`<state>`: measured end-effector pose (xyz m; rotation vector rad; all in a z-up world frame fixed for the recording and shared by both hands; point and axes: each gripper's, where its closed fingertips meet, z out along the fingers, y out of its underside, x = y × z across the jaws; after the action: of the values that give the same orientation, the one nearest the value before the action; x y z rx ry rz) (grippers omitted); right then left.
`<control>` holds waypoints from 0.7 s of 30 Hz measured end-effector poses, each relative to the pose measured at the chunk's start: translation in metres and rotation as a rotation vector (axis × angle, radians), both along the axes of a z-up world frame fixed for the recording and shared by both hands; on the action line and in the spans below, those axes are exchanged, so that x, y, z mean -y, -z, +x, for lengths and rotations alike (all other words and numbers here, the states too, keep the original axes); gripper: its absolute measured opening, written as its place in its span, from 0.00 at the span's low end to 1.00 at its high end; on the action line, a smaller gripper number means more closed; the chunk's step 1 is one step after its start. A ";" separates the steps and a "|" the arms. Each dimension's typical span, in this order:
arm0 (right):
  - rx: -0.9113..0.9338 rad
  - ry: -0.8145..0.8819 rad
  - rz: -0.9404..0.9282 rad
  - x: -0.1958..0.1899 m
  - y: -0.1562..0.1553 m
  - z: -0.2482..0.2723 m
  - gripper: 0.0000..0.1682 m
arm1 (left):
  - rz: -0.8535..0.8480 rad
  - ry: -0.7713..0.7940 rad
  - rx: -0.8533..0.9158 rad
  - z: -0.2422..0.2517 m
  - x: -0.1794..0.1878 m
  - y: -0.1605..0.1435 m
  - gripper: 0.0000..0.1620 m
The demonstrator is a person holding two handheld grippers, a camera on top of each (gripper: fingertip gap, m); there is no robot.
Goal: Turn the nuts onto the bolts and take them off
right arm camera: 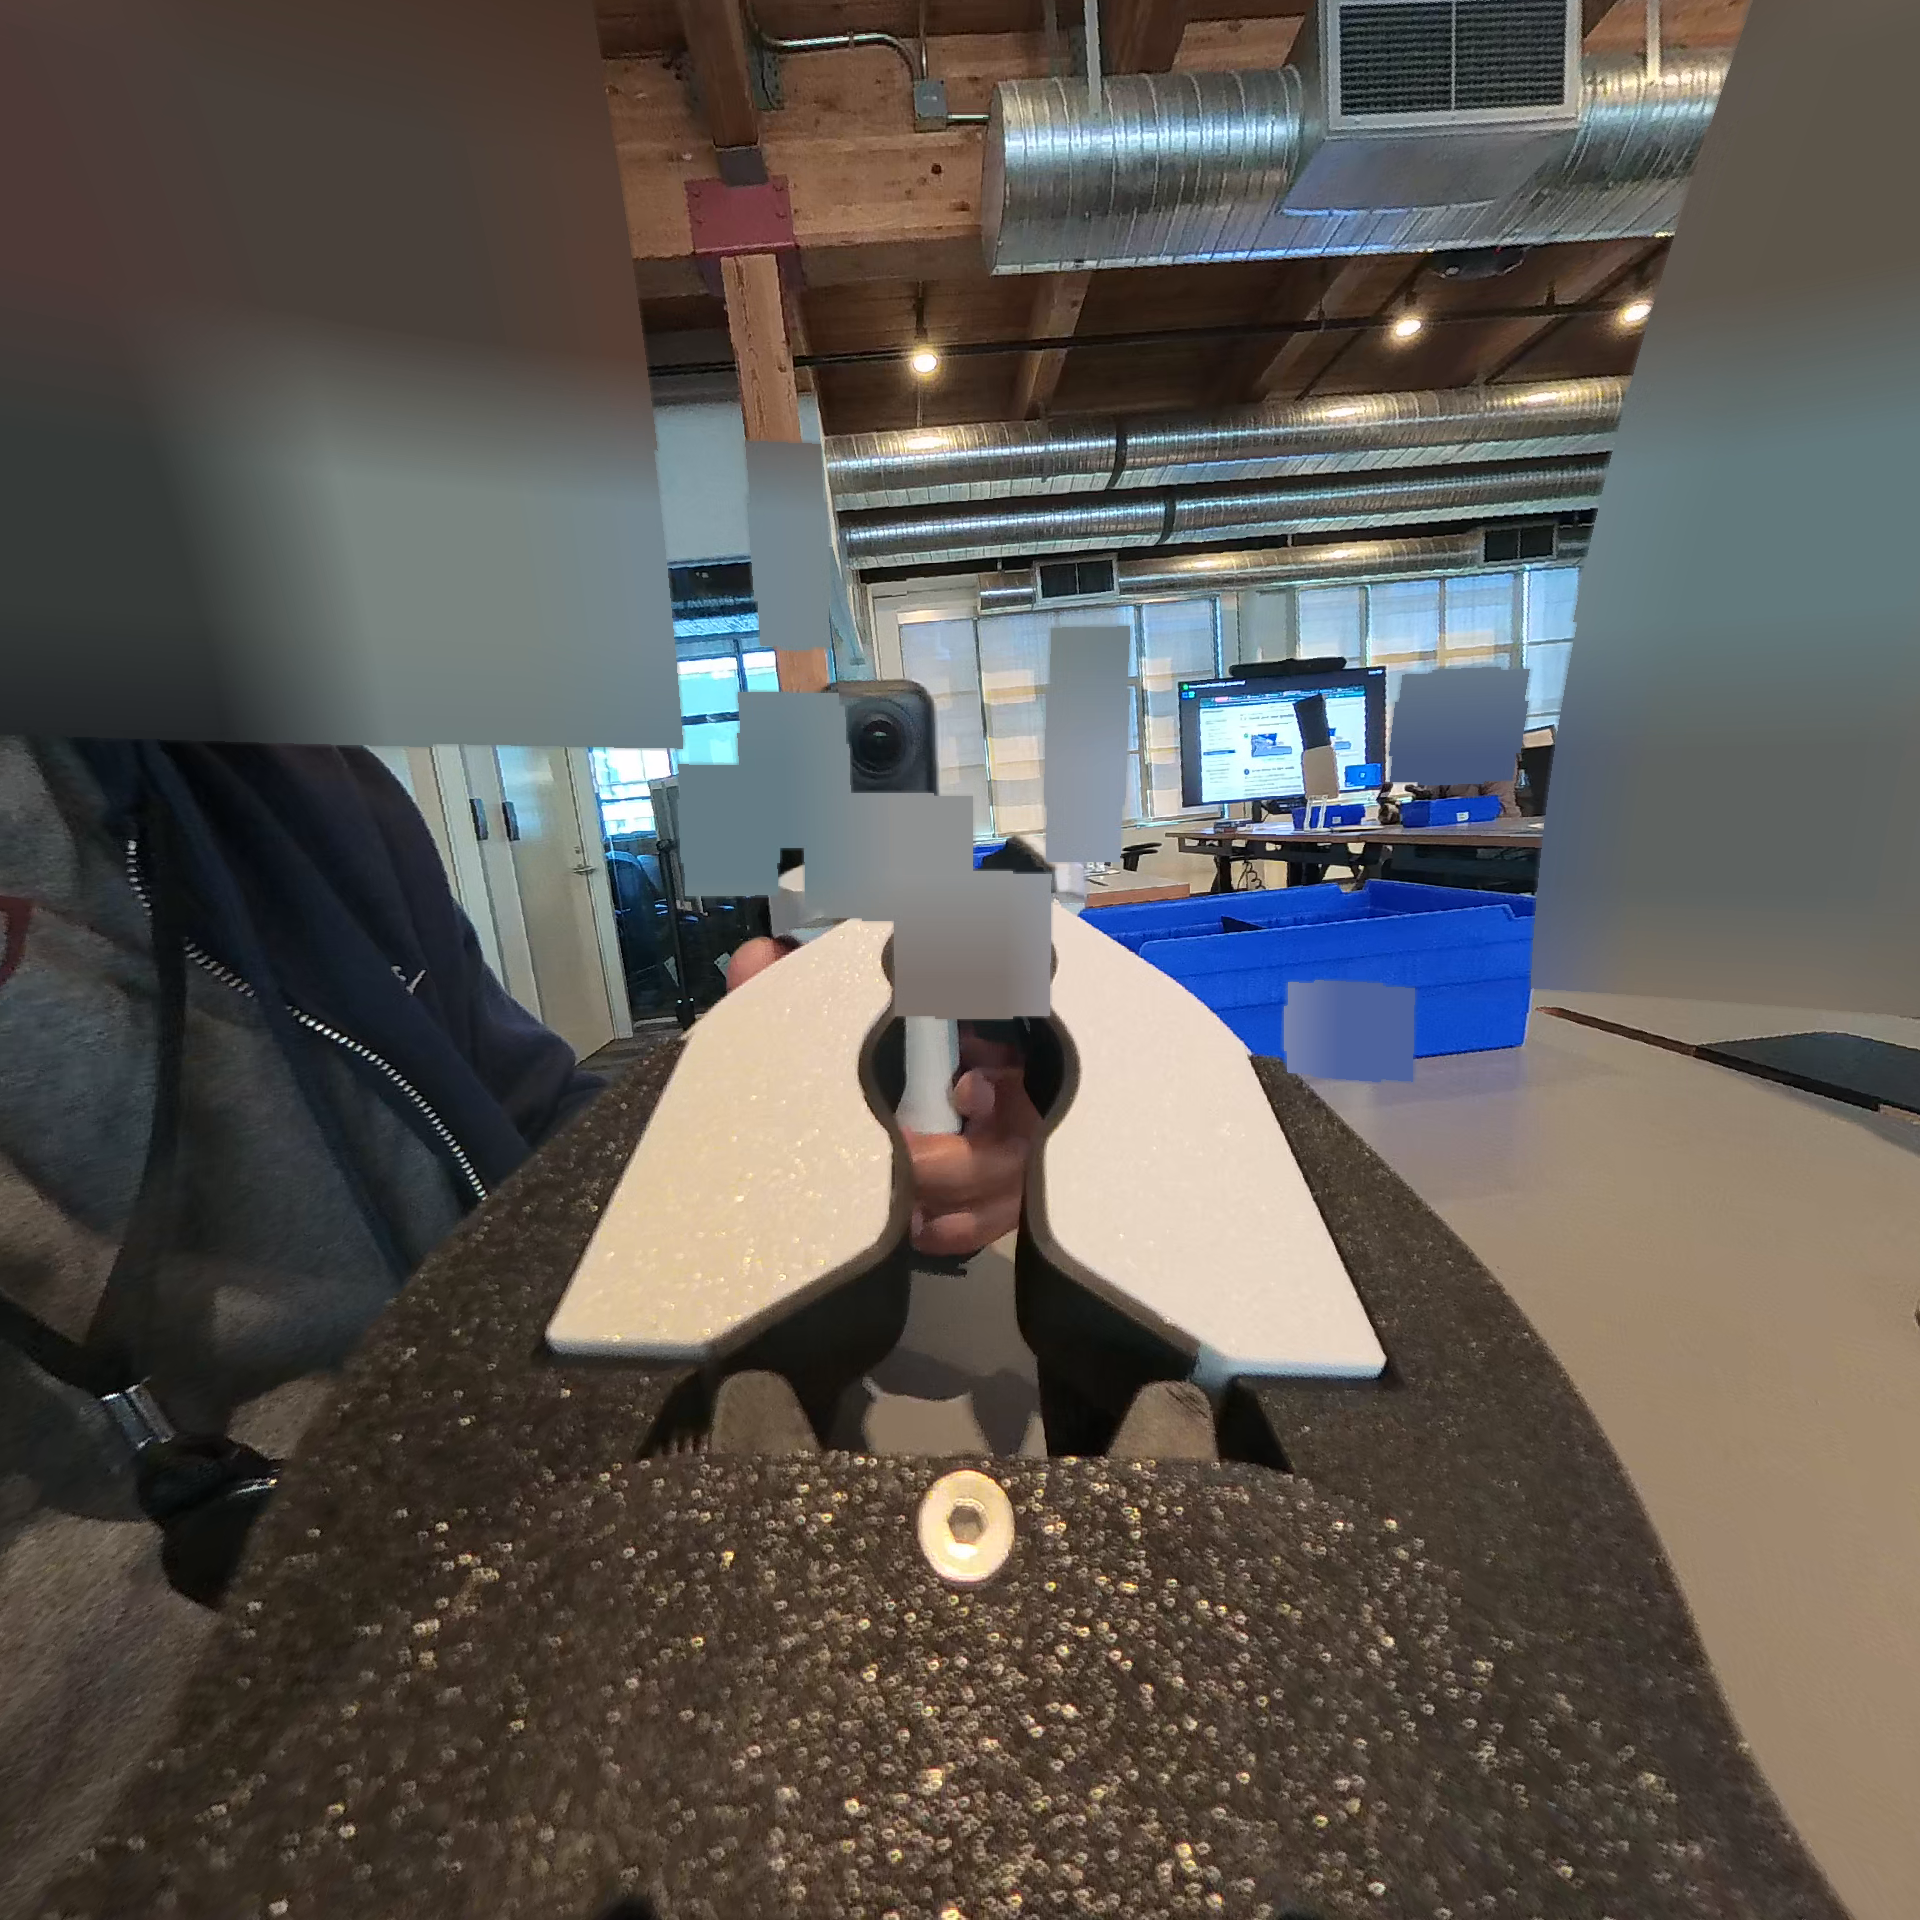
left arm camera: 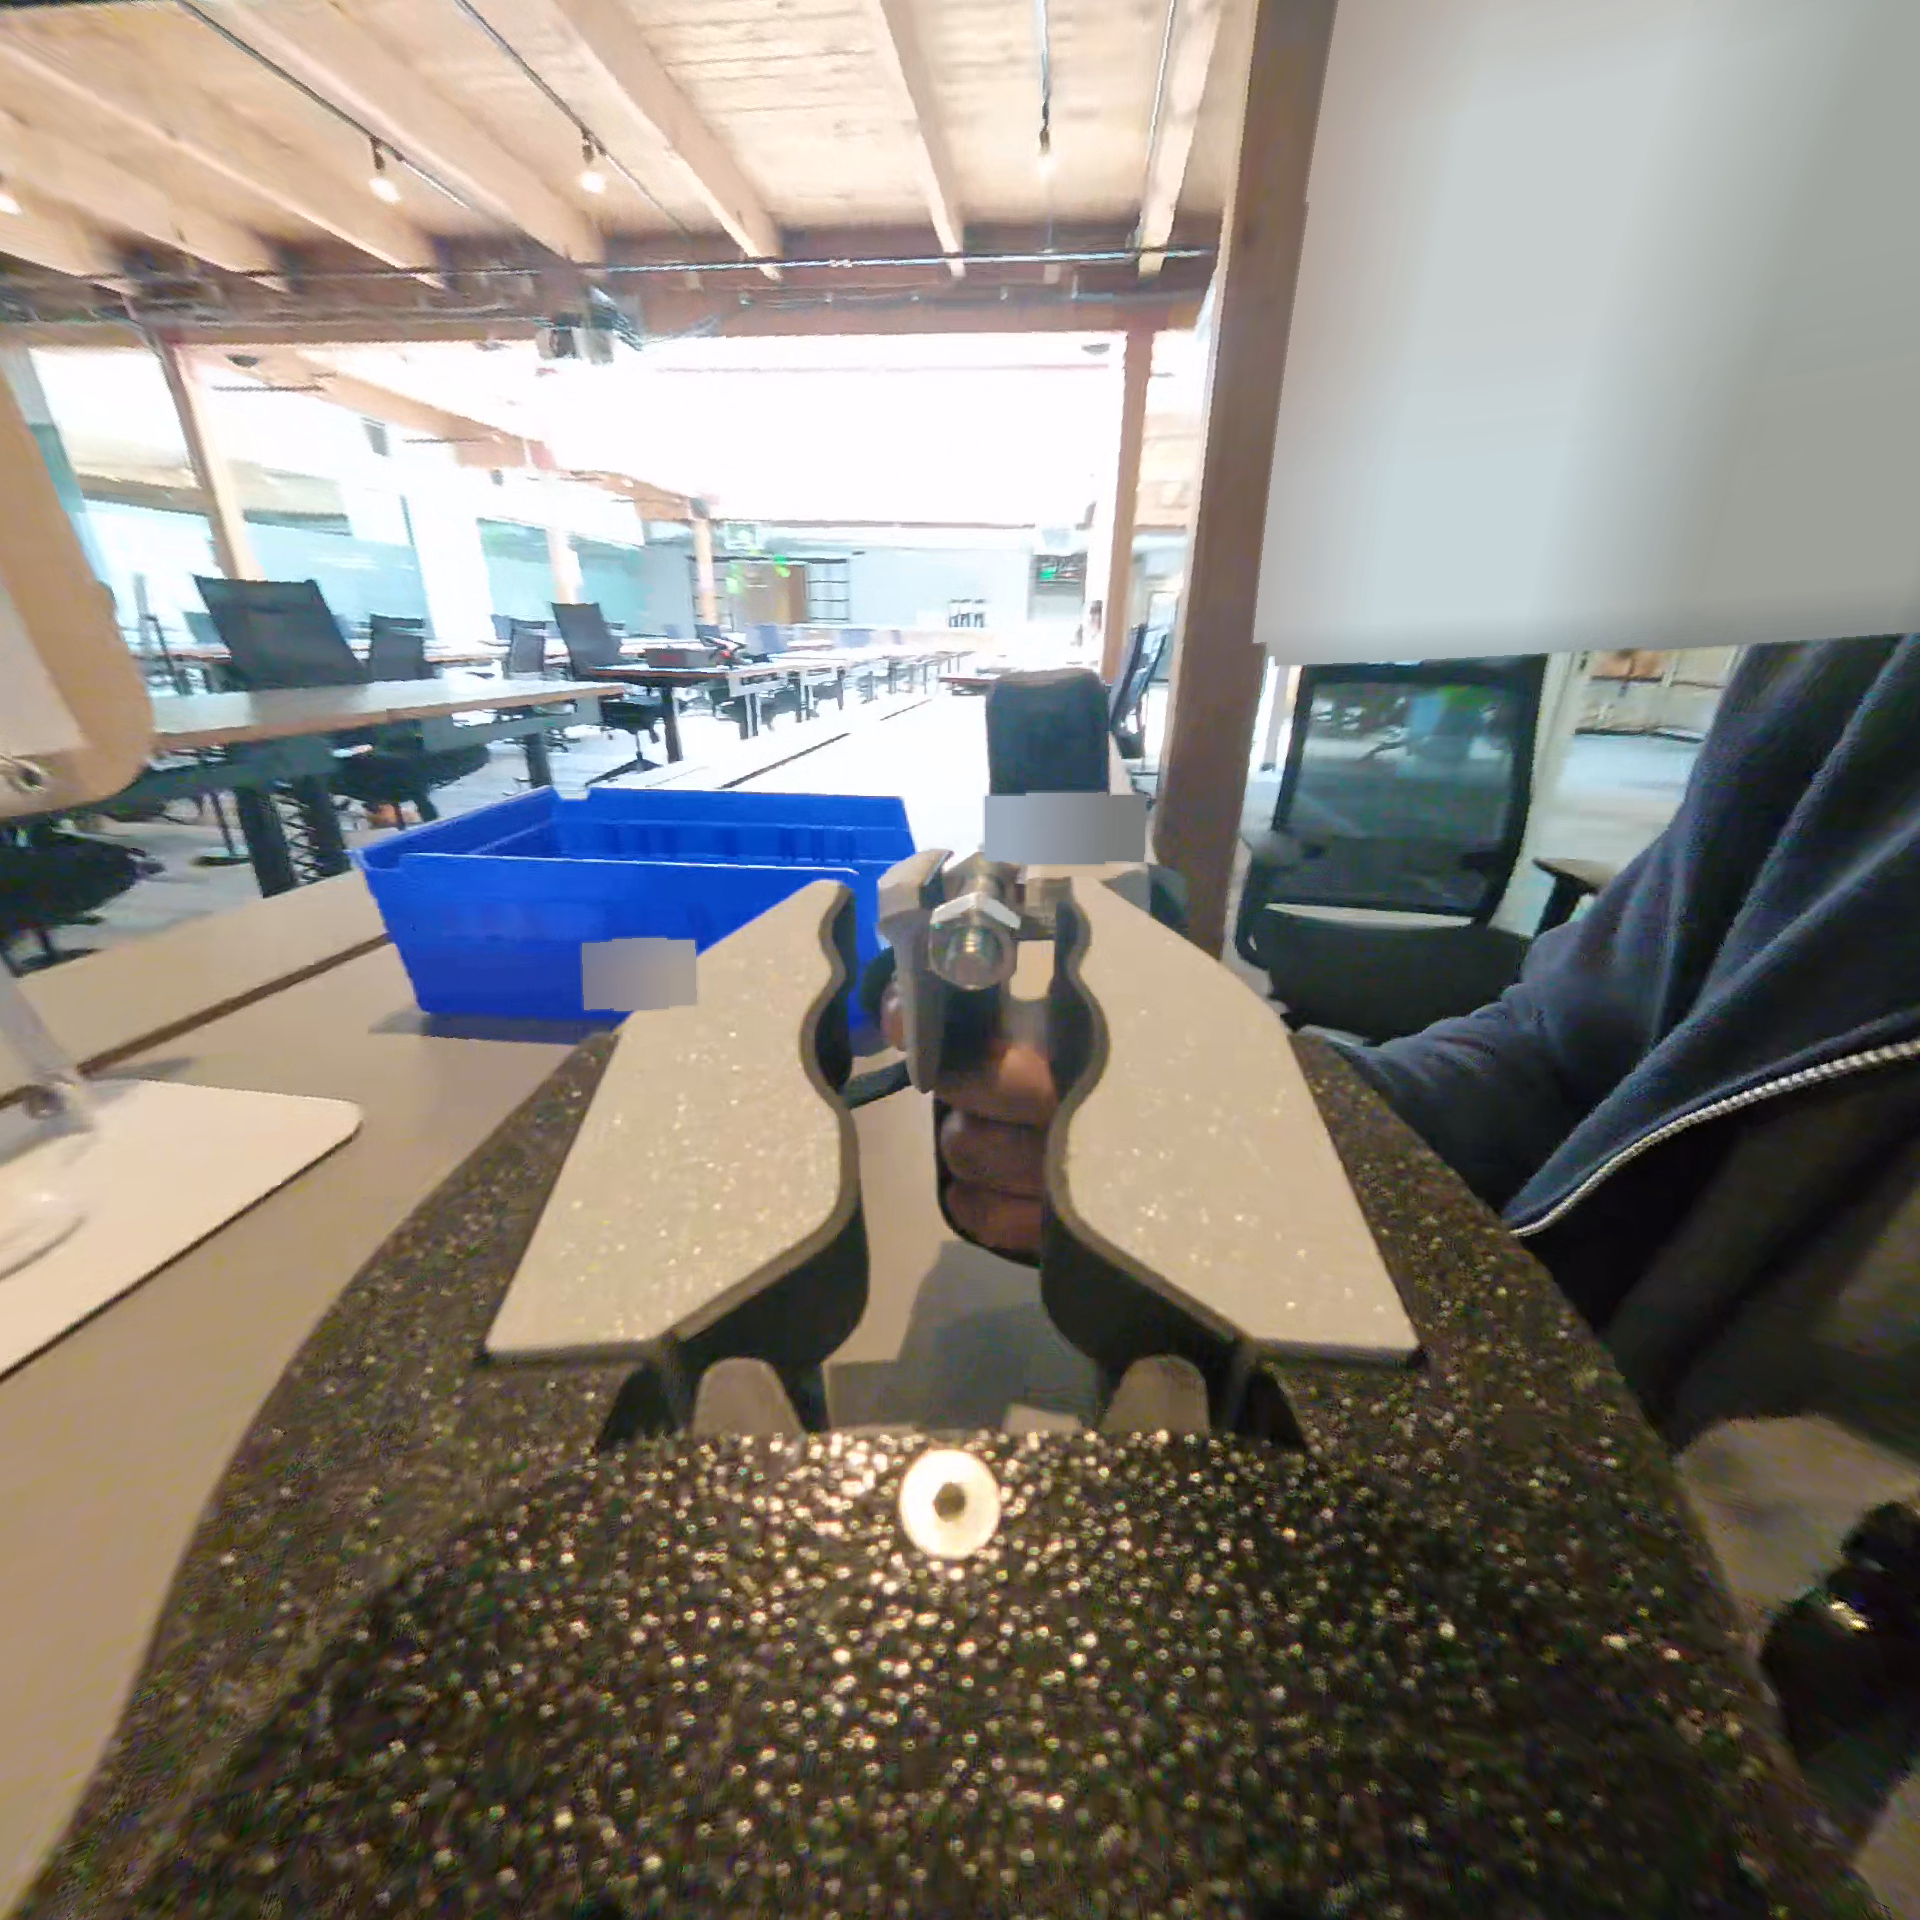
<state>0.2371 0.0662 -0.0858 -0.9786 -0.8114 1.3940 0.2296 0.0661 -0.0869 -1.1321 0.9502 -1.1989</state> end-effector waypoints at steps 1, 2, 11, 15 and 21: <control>-0.001 -0.002 -0.002 0.000 0.000 0.000 0.10 | -0.009 0.008 0.001 0.001 0.001 0.001 0.22; -0.002 -0.003 -0.004 0.000 0.000 0.000 0.10 | -0.015 0.013 -0.004 0.003 0.001 0.002 0.22; -0.026 -0.029 -0.022 0.000 -0.001 0.001 0.10 | 0.245 -0.149 -0.129 0.012 0.000 0.011 0.10; -0.021 -0.030 -0.026 0.000 0.000 0.001 0.10 | 0.618 -0.327 -0.237 0.011 -0.002 0.014 0.11; -0.021 -0.019 -0.024 -0.001 0.000 0.001 0.10 | 0.637 -0.318 -0.214 0.013 0.002 0.014 0.17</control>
<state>0.2381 0.0671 -0.0859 -0.9759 -0.7921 1.4314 0.2421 0.0644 -0.1013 -0.8539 1.1539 -0.4640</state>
